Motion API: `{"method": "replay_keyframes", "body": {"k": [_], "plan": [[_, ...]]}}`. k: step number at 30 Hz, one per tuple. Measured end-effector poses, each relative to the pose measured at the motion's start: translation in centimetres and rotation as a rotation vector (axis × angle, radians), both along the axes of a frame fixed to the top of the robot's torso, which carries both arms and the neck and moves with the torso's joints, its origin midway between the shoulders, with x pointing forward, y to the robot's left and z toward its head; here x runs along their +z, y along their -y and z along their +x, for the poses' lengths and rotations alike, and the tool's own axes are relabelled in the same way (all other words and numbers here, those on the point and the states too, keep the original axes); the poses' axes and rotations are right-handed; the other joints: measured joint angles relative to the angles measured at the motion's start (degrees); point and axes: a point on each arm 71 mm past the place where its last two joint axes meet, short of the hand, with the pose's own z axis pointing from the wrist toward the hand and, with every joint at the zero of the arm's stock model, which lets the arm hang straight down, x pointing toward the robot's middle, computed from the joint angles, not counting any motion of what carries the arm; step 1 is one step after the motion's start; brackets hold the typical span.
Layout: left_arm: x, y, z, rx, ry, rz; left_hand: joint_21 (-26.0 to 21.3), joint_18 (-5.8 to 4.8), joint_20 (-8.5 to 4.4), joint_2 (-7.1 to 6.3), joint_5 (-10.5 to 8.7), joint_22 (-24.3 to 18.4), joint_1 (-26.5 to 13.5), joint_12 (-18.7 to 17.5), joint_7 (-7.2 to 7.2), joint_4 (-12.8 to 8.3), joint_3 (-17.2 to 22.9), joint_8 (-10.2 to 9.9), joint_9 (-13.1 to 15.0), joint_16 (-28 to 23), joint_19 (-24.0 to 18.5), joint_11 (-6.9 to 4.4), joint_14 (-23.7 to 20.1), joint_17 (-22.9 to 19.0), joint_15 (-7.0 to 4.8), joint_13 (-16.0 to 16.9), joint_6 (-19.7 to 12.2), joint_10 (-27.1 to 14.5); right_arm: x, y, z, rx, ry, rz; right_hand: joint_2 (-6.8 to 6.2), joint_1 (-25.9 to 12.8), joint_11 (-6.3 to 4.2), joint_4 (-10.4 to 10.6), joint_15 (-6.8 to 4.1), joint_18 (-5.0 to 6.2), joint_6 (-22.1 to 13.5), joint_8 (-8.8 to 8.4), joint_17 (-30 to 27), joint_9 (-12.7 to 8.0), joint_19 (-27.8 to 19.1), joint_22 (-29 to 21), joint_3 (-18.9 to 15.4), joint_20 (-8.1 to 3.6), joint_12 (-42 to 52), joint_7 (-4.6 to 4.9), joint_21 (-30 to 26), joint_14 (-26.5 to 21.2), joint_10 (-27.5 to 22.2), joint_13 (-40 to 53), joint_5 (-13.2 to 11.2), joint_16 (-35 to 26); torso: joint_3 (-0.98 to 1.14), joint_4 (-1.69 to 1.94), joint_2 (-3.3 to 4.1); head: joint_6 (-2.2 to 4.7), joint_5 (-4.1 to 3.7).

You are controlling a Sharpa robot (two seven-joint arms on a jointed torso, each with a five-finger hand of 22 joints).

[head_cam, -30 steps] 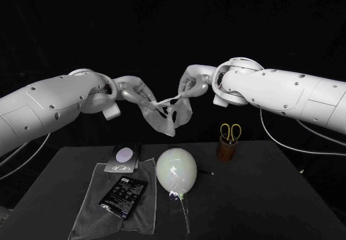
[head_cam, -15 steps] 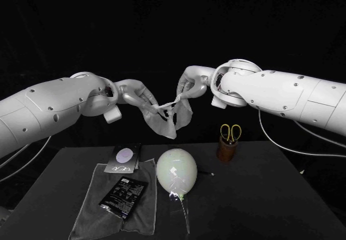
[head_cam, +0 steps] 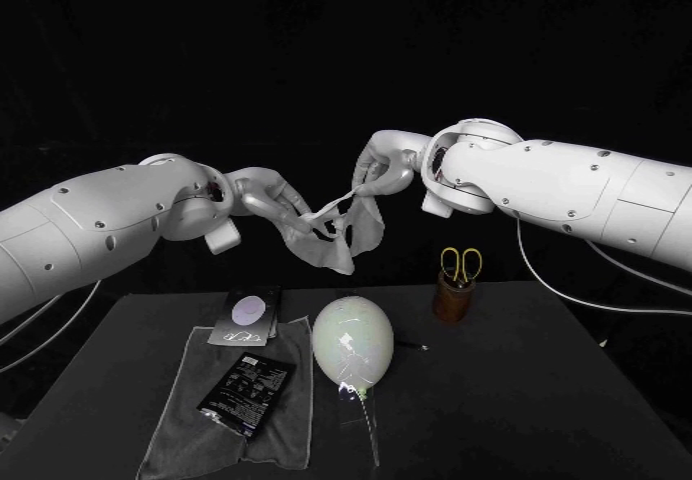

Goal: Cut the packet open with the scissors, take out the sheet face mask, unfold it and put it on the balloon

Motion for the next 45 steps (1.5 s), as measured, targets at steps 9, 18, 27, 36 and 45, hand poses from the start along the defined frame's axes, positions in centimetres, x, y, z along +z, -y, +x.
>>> {"method": "replay_keyframes", "body": {"k": [9, 18, 27, 36, 45], "plan": [[-0.4, -0.3, 0.2, 0.033, 0.012, -0.002, -5.07, 0.0, 2.0, -4.13, 0.0, -4.07, -6.65, -2.49, -1.26, 5.74, -4.05, -2.45, -1.04, 0.32, 1.3, 0.52, -1.25, 1.22, 0.83, -1.22, -5.94, -4.2, -0.1, -0.2, 0.0, 0.001, -0.004, 0.001, 0.0, 0.0, 0.0, 0.0, 0.0, -0.02, -0.09, -0.06, 0.0, 0.05, 0.0, -0.06, 0.0, 0.0, 0.0, -0.07, 0.0, 0.0, 0.0, 0.0, 0.0, 0.0, 0.03, 0.01, -0.02, -0.02, -0.15], [-0.5, -0.2, 0.2, 0.044, 0.038, 0.008, -10.59, -0.02, 2.08, -4.16, 0.0, -9.04, -4.23, -3.14, -1.43, 9.14, -6.31, -1.63, -1.06, 0.53, 5.5, 0.94, -1.92, 2.76, 1.01, -1.69, -6.94, -5.03, -0.3, -0.4, 0.0, 0.0, -0.007, -0.004, 0.0, 0.0, 0.01, 0.01, 0.0, -0.05, 0.01, -0.2, 0.0, 0.04, 0.0, -0.06, -0.01, 0.0, 0.0, -0.19, 0.0, 0.0, 0.0, 0.0, -0.01, 0.0, 0.02, 0.01, -0.01, -0.11, -0.19], [-0.9, 0.3, -0.1, 0.05, 0.073, 0.011, -13.81, -0.03, 2.28, -3.15, 0.0, -11.63, -0.96, -4.68, -1.2, 10.8, -6.53, 0.37, -0.85, -1.38, 6.11, 3.1, -6.91, 2.57, 2.92, -2.57, -5.04, -9.86, -0.5, -0.6, 0.0, -0.003, -0.015, -0.011, 0.0, 0.0, 0.01, -0.09, 0.0, -0.08, 0.0, 0.01, 0.0, 0.0, 0.0, -0.05, 0.09, 0.0, 0.0, -0.19, 0.0, 0.0, 0.0, 0.0, -0.1, 0.0, 0.01, -0.02, -0.01, -0.19, -0.24], [-1.5, 0.9, -1.1, 0.116, 0.223, -0.119, -14.36, -0.06, 2.16, -1.49, -0.01, -12.27, 2.72, -3.29, 0.06, 11.14, -3.27, 2.88, -0.46, -2.58, 7.26, 2.03, -8.92, 1.53, 2.79, -2.52, 1.54, -8.34, -1.2, -1.1, -0.2, 0.004, -0.033, -0.018, 0.0, 0.0, 0.02, -0.16, 0.0, 0.48, -0.01, 0.01, -0.05, 0.05, 0.0, -0.1, 0.16, 0.0, 0.0, -0.19, 0.0, 0.0, 0.0, 0.0, 0.06, 0.0, 0.01, -0.03, -0.01, -0.18, -0.28], [-2.4, 1.8, -2.1, 0.183, 0.337, -0.263, -13.96, -0.08, 1.8, -1.94, -0.01, -12.08, 2.81, -2.71, -0.19, 11.96, -1.86, 2.88, -1.15, -2.01, 7.62, 1.65, -8.33, 1.31, 2.62, -2.58, 2.52, -7.53, -1.7, -1.5, -0.5, 0.013, -0.046, -0.019, 0.0, 0.0, 0.02, -0.31, -0.21, 0.47, 0.0, -0.02, -0.09, 0.04, 0.0, -0.16, 0.48, 0.0, 0.0, -0.17, 0.0, 0.21, 0.04, 0.0, 0.05, 0.0, -0.01, -0.03, 0.03, -0.11, -0.52]]}}
